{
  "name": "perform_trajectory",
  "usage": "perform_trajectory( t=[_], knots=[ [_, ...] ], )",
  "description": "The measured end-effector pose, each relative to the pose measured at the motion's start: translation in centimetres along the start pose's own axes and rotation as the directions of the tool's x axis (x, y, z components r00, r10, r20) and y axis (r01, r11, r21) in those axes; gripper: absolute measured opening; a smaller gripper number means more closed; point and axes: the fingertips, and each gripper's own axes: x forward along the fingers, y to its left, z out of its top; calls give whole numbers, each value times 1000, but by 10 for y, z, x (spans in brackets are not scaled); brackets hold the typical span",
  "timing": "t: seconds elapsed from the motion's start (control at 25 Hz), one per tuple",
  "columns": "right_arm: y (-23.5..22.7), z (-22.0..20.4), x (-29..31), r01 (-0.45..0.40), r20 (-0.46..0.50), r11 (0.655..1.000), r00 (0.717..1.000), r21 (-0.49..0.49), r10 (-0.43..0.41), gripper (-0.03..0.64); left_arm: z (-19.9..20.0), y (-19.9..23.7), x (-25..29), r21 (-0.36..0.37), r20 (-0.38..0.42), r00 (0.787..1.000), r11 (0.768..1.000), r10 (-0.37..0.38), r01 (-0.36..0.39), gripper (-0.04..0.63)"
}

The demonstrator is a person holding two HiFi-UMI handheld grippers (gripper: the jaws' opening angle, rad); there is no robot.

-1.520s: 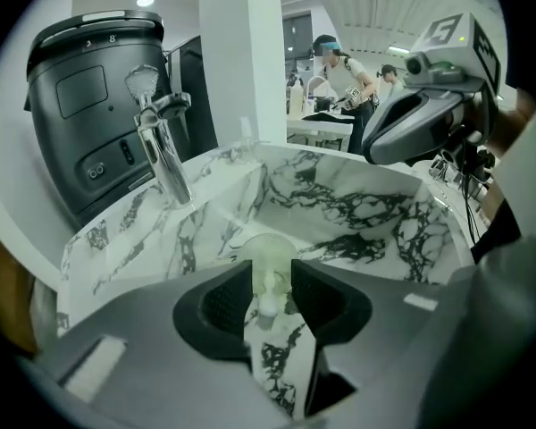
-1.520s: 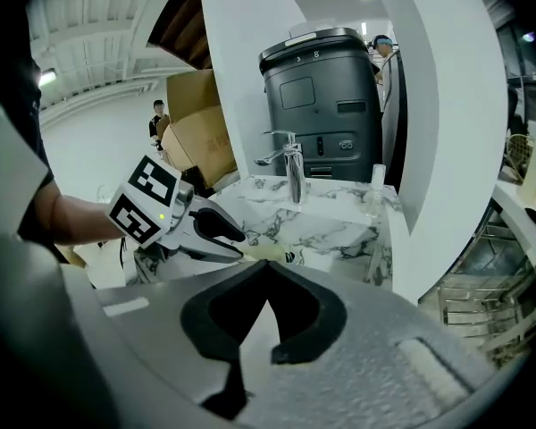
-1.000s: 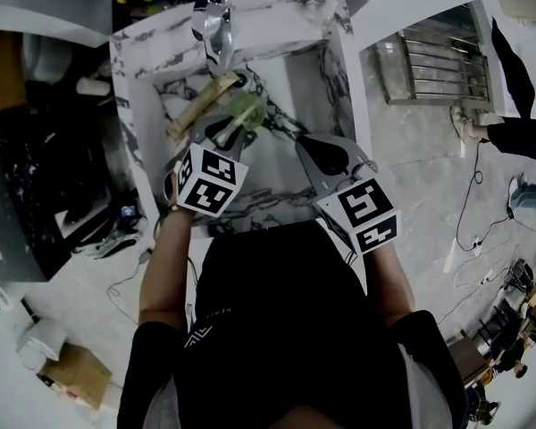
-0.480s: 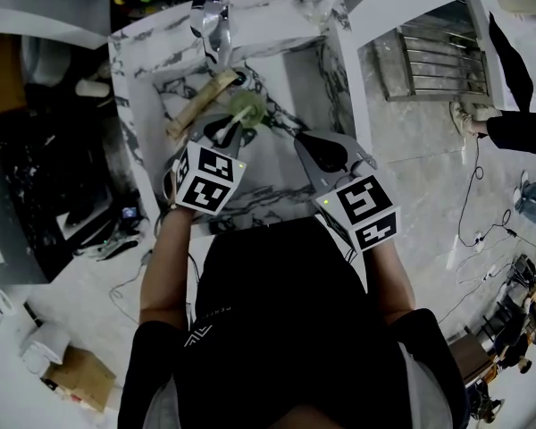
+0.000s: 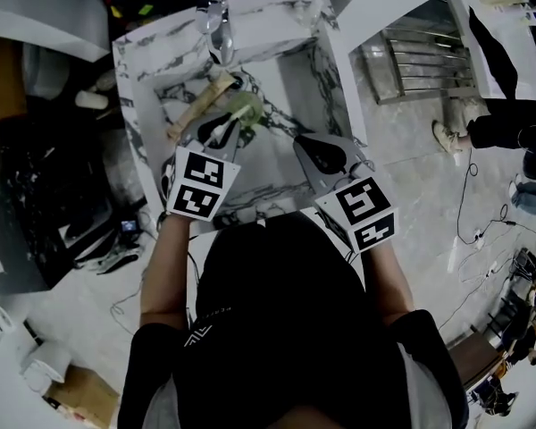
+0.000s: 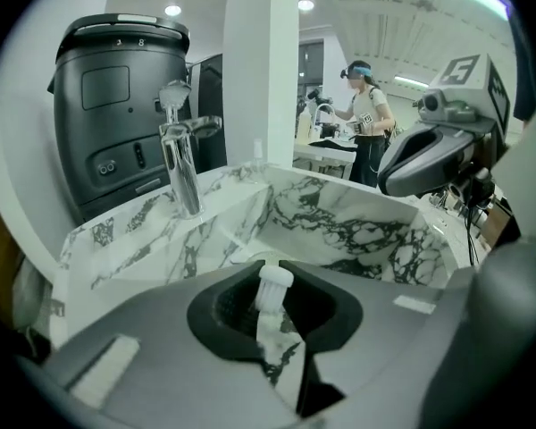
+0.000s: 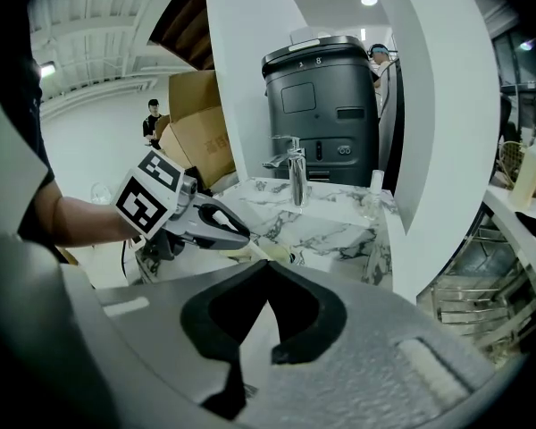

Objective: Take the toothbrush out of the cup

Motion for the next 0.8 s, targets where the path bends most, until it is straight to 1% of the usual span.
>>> perform_trajectory(
  t=[0.16, 0.32, 0.44, 0.6, 0.8],
  knots=[
    [6, 1, -7, 25, 11, 1000, 1000, -5, -25, 3, 14, -2, -20, 10, 69, 998, 1000, 14, -15, 67],
    [16, 4, -14, 39, 29, 999, 999, -16, -39, 3, 29, -3, -43, 3, 150, 988, 999, 31, -32, 66],
    [25, 6, -18, 46, 43, 999, 998, -29, -45, 3, 38, -6, -62, -6, 210, 977, 999, 43, -43, 66],
    [36, 8, -26, 60, 58, 997, 997, -40, -58, 3, 47, -12, -90, 1, 279, 959, 998, 56, -58, 66],
    [47, 9, -33, 82, 70, 995, 994, -57, -78, 3, 55, -16, -123, 7, 340, 938, 997, 69, -76, 66]
  ],
)
